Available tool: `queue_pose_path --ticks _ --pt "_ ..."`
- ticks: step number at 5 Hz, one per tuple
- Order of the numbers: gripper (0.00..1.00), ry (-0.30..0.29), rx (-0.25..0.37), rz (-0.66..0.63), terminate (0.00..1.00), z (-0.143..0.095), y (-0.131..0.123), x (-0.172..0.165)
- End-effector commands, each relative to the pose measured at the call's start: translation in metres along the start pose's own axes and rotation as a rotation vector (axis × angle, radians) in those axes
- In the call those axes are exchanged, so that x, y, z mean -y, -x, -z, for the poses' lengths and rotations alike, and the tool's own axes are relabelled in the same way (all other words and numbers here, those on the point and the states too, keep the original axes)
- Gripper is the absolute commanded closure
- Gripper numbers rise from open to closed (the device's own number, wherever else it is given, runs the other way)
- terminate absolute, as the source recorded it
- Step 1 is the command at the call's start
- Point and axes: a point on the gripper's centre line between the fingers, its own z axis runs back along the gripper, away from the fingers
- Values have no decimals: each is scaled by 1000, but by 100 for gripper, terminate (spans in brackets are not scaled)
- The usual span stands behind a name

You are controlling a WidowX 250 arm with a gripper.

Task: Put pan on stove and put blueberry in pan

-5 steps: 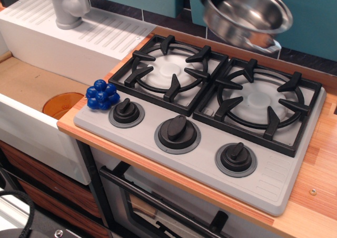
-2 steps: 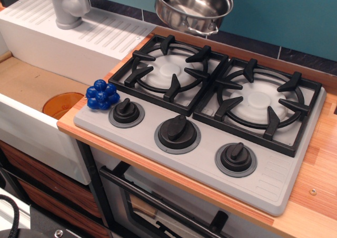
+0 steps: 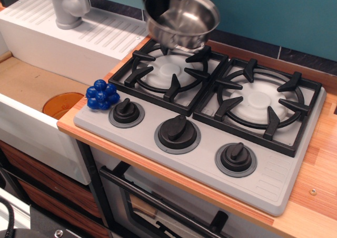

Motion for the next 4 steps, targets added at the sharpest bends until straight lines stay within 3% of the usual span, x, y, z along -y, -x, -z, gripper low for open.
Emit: queue_pose_path --ticks 1,2,4 --pt "100 -23 63 -10 0 7 4 -18" --pt "0 -13 89 1 0 18 5 -18" --pt "0 9 71 17 0 12 -6 -15"
